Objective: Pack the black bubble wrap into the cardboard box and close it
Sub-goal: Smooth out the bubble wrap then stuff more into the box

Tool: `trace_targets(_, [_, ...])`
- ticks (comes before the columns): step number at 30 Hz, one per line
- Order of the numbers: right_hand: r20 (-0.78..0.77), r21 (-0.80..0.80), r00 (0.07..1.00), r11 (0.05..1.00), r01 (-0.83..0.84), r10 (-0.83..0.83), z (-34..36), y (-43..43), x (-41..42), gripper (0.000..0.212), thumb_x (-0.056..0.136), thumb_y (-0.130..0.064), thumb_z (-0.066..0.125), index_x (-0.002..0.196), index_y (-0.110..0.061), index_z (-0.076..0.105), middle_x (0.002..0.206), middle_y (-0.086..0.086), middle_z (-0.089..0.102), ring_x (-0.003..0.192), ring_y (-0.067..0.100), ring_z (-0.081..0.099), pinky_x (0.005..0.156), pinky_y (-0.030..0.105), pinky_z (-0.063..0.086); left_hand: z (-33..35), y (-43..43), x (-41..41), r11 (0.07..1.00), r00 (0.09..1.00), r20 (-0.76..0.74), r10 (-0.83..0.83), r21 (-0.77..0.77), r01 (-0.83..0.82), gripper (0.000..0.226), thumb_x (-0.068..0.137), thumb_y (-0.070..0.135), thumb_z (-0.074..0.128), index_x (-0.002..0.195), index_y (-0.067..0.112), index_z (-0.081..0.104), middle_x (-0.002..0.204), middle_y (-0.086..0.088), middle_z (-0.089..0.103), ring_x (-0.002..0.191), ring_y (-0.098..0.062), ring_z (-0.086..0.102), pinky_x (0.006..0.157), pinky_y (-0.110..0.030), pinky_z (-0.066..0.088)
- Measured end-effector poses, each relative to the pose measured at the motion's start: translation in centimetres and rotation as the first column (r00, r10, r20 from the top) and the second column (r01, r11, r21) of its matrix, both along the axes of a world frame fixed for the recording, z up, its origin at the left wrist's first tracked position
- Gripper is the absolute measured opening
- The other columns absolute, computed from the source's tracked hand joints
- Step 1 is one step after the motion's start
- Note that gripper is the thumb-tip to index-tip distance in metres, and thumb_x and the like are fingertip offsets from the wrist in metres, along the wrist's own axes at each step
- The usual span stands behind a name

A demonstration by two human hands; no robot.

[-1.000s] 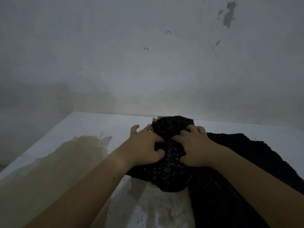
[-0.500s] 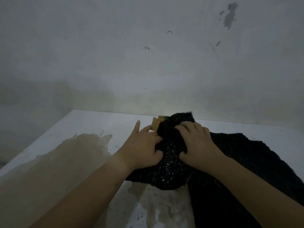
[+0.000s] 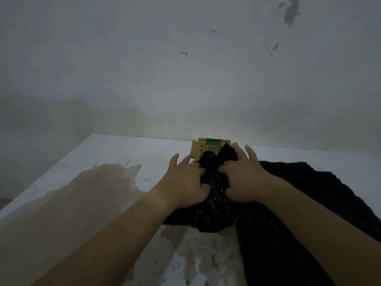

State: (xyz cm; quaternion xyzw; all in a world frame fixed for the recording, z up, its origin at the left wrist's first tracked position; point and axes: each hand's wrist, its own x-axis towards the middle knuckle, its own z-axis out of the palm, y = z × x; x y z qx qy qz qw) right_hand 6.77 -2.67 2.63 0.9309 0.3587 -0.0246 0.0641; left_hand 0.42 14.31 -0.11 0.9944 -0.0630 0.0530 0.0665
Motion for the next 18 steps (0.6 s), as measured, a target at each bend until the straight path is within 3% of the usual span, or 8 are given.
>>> trace_targets(2, [-0.027, 0.003, 1.000, 1.000, -0.013, 0.013, 0.0, 0.0, 0.0, 0.055, 0.079, -0.029, 0.056, 0.133, -0.024, 0.049, 0.132, 0.000, 0.049, 0.147, 0.033, -0.014, 0.114, 0.055, -0.019, -0.5, -0.2, -0.7, 0.999, 0.962, 0.271, 0.026, -0.031, -0.018, 0.033, 0.075, 0.044, 0.041, 0.094, 0.024, 0.060, 0.100, 0.009, 0.060, 0.109, -0.016, 0.052, 0.112, -0.047, 0.025])
trace_targets(4, [-0.001, 0.090, 0.999, 0.995, -0.041, 0.041, -0.2, -0.6, -0.2, 0.054, 0.076, -0.030, 0.059, 0.129, -0.025, 0.054, 0.127, -0.002, 0.053, 0.147, 0.030, -0.006, 0.116, 0.051, -0.013, -0.8, -0.2, -0.9, 0.999, 0.910, 0.413, 0.028, -0.045, -0.010, 0.046, 0.072, 0.042, 0.049, 0.114, 0.024, 0.057, 0.114, 0.008, 0.056, 0.114, -0.016, 0.049, 0.111, -0.046, 0.028])
trace_targets(6, [0.093, 0.266, 0.995, 0.962, -0.065, 0.041, -0.8, -1.4, -0.5, 0.053, 0.072, -0.032, 0.060, 0.125, -0.027, 0.057, 0.121, -0.005, 0.056, 0.143, 0.026, 0.011, 0.115, 0.042, -0.002, -0.6, 0.0, -0.7, 1.000, 0.927, 0.375, -0.016, -0.005, 0.019, 0.064, 0.073, 0.041, 0.049, 0.134, 0.022, 0.048, 0.132, 0.005, 0.049, 0.131, -0.020, 0.038, 0.117, -0.055, 0.016])
trace_targets(10, [0.271, 0.456, 0.961, 0.887, -0.074, -0.059, -2.3, -2.4, -1.1, 0.061, 0.073, -0.034, 0.055, 0.132, -0.022, 0.051, 0.128, -0.002, 0.050, 0.128, 0.026, 0.036, 0.105, 0.041, 0.025, 0.0, 0.1, -0.2, 0.997, 0.961, 0.265, -0.075, 0.024, 0.071, 0.068, 0.074, 0.042, 0.043, 0.140, 0.024, 0.047, 0.137, 0.009, 0.048, 0.142, -0.020, 0.027, 0.117, -0.061, -0.008])
trace_targets(14, [0.287, 0.420, 0.954, 0.906, -0.047, -0.083, -3.0, -2.2, -1.3, 0.054, 0.073, -0.036, 0.044, 0.120, -0.021, 0.065, 0.118, -0.004, 0.063, 0.117, 0.027, 0.046, 0.097, 0.043, 0.033, 0.2, 0.1, -0.5, 0.995, 0.966, 0.239, -0.099, -0.003, 0.103, 0.060, 0.075, 0.037, 0.046, 0.133, 0.025, 0.055, 0.130, 0.011, 0.052, 0.142, -0.016, 0.023, 0.114, -0.056, -0.021])
trace_targets(18, [0.264, 0.248, 0.964, 0.967, -0.053, -0.015, -2.2, -2.1, -1.5, 0.065, 0.074, -0.041, 0.030, 0.128, -0.025, 0.062, 0.123, -0.008, 0.062, 0.127, 0.030, 0.038, 0.104, 0.042, 0.022, 0.5, 0.0, -0.3, 0.999, 0.993, 0.110, -0.047, -0.016, 0.049, 0.065, 0.073, 0.042, 0.045, 0.136, 0.034, 0.051, 0.143, 0.014, 0.048, 0.151, -0.022, 0.005, 0.110, -0.058, -0.026])
